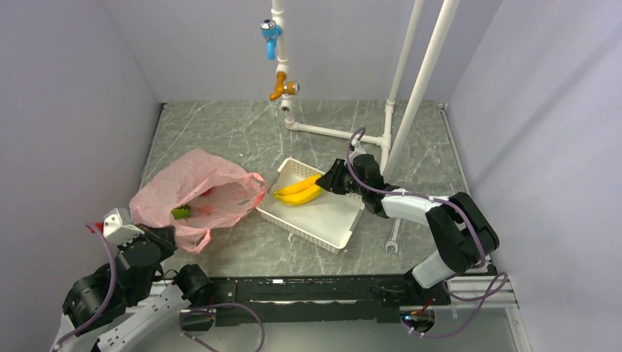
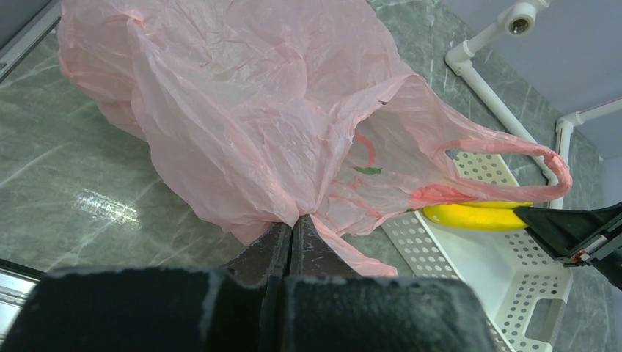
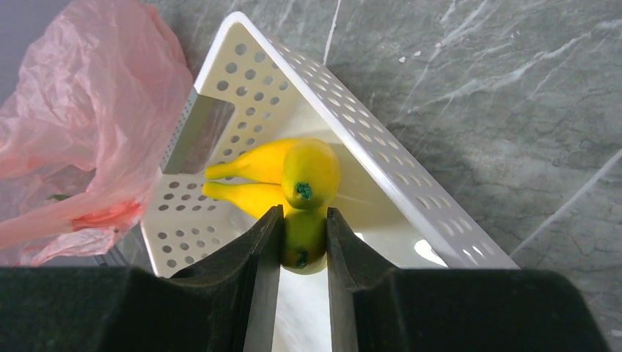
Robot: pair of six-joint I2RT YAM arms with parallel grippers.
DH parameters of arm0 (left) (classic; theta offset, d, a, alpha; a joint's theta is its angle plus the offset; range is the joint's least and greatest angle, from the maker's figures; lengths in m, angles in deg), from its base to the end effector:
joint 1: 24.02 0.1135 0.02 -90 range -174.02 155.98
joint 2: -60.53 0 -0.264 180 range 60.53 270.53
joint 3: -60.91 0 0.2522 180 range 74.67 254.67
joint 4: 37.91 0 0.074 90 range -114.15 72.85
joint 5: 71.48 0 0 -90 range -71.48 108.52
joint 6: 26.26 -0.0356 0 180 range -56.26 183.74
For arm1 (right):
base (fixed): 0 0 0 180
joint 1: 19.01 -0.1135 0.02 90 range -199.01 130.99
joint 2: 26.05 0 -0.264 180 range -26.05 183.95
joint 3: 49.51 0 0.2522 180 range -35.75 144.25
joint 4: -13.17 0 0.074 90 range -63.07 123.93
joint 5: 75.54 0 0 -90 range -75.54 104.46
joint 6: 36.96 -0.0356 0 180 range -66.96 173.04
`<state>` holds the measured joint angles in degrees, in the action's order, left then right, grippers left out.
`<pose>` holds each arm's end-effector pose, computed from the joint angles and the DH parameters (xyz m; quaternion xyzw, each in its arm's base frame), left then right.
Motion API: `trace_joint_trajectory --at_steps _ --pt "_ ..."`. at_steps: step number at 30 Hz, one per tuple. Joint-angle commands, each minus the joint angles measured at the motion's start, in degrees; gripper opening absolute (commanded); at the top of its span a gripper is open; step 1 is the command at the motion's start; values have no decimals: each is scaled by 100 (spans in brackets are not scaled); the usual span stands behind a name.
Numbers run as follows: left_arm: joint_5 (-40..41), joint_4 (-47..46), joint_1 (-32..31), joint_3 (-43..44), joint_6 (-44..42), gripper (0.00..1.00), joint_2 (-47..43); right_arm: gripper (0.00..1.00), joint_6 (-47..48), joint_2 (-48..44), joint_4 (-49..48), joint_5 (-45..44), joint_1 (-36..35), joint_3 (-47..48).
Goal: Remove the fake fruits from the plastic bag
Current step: Place the fake fruit in the bin.
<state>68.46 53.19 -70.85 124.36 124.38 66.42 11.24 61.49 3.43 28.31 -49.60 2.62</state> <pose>0.0017 0.0380 0.2999 -0.2943 0.7689 -0.1257 0.5535 0.2643 0.1661 0.1841 0.0182 0.8426 0.3945 0.3662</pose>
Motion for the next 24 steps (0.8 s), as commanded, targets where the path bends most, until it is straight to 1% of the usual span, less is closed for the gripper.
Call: trace_joint_trajectory --at_steps 1,3,5,8,11,15,18,21,22,24 --pt "44 -159 12 -30 -164 0 193 19 312 48 1 -60 -58 250" --pt "39 -156 16 -30 -167 0 226 25 455 17 139 -125 -78 292" --pt "43 -155 9 -36 -159 0 237 33 605 -24 372 -246 -131 348" --pt "34 -154 17 -30 -158 0 191 51 807 -173 718 -576 -213 364" --pt "41 -178 13 -49 -166 0 137 62 982 -423 1126 -888 -328 373" --pt "23 -197 13 -48 -188 0 149 68 1279 -922 1724 -1351 -513 415" --pt "15 -197 14 -44 -185 0 196 70 1615 -1258 2237 -1987 -700 560" --pt "2 -189 16 -37 -187 0 206 76 2163 -1346 2908 -3554 -1424 983" --pt "-1 -187 15 -38 -185 0 196 77 2317 -1273 3064 -3921 -1669 1200" --pt "12 -214 14 -55 -193 0 148 77 2331 -1035 3314 -4151 -2042 1679"
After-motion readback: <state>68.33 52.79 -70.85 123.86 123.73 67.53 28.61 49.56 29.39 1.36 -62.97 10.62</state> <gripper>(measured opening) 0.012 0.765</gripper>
